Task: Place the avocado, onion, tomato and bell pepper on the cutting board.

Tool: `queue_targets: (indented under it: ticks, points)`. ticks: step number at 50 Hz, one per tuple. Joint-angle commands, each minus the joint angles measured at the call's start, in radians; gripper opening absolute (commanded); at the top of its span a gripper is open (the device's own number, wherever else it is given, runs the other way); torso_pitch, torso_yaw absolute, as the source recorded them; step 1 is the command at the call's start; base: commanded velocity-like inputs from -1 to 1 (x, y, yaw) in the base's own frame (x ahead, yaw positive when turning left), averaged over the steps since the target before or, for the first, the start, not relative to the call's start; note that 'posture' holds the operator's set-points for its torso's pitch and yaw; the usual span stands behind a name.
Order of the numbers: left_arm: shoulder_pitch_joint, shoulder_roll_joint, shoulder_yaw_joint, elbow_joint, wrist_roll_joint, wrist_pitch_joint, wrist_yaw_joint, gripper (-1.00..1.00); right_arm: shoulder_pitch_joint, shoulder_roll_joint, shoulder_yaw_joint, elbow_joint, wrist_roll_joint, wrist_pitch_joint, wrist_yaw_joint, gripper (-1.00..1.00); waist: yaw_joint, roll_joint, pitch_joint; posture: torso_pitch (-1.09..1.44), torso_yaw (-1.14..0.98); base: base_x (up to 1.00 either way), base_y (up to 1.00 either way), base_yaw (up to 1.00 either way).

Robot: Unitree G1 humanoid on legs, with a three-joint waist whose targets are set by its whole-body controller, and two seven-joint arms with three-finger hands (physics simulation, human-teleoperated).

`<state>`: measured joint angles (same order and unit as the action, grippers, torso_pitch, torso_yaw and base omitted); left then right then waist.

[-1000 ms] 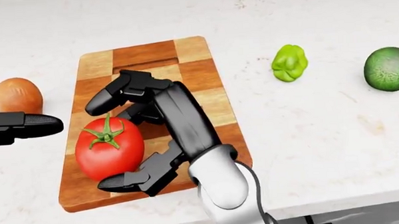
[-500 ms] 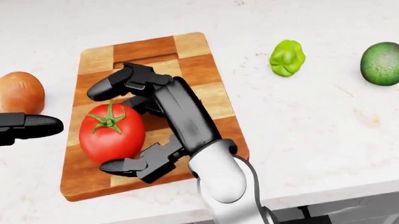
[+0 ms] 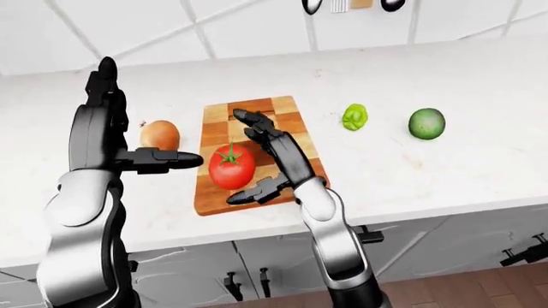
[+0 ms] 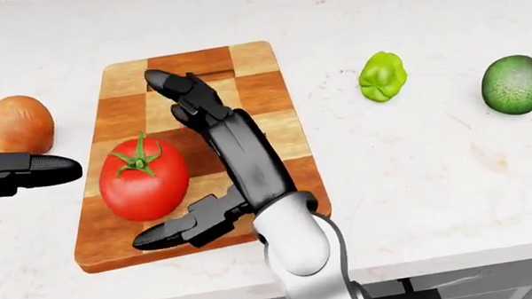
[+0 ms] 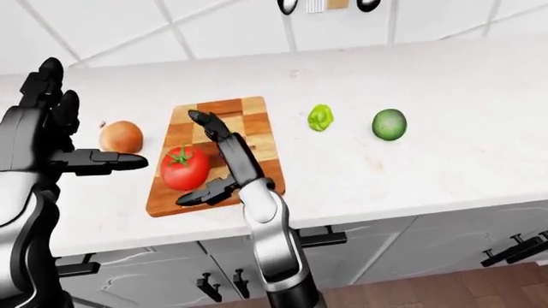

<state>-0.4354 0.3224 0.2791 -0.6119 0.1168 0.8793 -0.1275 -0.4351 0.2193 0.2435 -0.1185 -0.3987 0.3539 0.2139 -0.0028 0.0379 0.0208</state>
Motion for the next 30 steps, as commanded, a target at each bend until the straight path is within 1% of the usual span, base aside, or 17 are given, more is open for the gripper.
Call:
queue_targets:
  ticks: [1,3,7,11,15,18,19,22,25,27,28,30]
  points:
    - [-0.025,0.013,0.011,-0.026,0.006,-0.029,0.006,1.0,-0.026,0.01,0.006,-0.046,0.003,-0.021,-0.003,0.97,0.0,0.007,-0.022,0.0,0.0,0.0,0.0,0.0]
    - [-0.025,0.012,0.009,-0.024,0.007,-0.031,0.007,1.0,-0.032,0.009,0.002,-0.048,0.004,-0.017,-0.003,1.0,0.0,0.007,-0.023,0.0,0.0,0.0,0.0,0.0]
    - [-0.026,0.014,0.012,-0.028,0.005,-0.028,0.005,1.0,-0.041,0.011,-0.001,-0.069,0.008,0.003,-0.002,1.0,-0.001,0.007,-0.024,0.0,0.0,0.0,0.0,0.0]
    - [-0.025,0.015,0.012,-0.028,0.005,-0.027,0.004,1.0,-0.065,0.01,-0.01,-0.122,0.018,0.056,0.013,1.0,-0.001,0.006,-0.023,0.0,0.0,0.0,0.0,0.0]
    - [-0.023,0.018,0.017,-0.029,0.003,-0.025,0.002,1.0,-0.103,-0.004,-0.042,-0.166,0.047,0.109,0.019,1.0,-0.001,0.006,-0.022,0.0,0.0,0.0,0.0,0.0]
    - [-0.024,0.018,0.014,-0.025,0.004,-0.026,0.004,1.0,-0.184,-0.057,-0.11,-0.156,0.074,0.13,0.008,1.0,-0.002,0.005,-0.02,0.0,0.0,0.0,0.0,0.0]
    - [-0.024,0.017,0.014,-0.024,0.004,-0.026,0.004,1.0,-0.198,-0.069,-0.119,-0.155,0.082,0.137,0.001,1.0,-0.002,0.004,-0.02,0.0,0.0,0.0,0.0,0.0]
    - [-0.028,0.018,0.013,-0.022,0.005,-0.025,0.006,1.0,-0.278,-0.13,-0.175,-0.11,0.115,0.138,-0.015,1.0,-0.002,0.001,-0.019,0.0,0.0,0.0,0.0,0.0]
    - [-0.028,0.018,0.014,-0.023,0.004,-0.024,0.005,1.0,-0.327,-0.176,-0.207,-0.078,0.149,0.135,-0.035,1.0,-0.002,-0.002,-0.018,0.0,0.0,0.0,0.0,0.0]
    - [-0.028,0.02,0.013,-0.024,0.005,-0.024,0.005,1.0,-0.325,-0.205,-0.211,-0.137,0.157,0.18,-0.028,1.0,-0.003,-0.004,-0.017,0.0,0.0,0.0,0.0,0.0]
    - [-0.028,0.02,0.014,-0.025,0.005,-0.023,0.004,1.0,-0.343,-0.218,-0.226,-0.136,0.158,0.191,-0.043,1.0,-0.002,-0.006,-0.017,0.0,0.0,0.0,0.0,0.0]
    - [-0.027,0.02,0.012,-0.024,0.006,-0.023,0.004,1.0,-0.369,-0.24,-0.239,-0.112,0.163,0.193,-0.067,1.0,0.0,-0.007,-0.014,0.0,0.0,0.0,0.0,0.0]
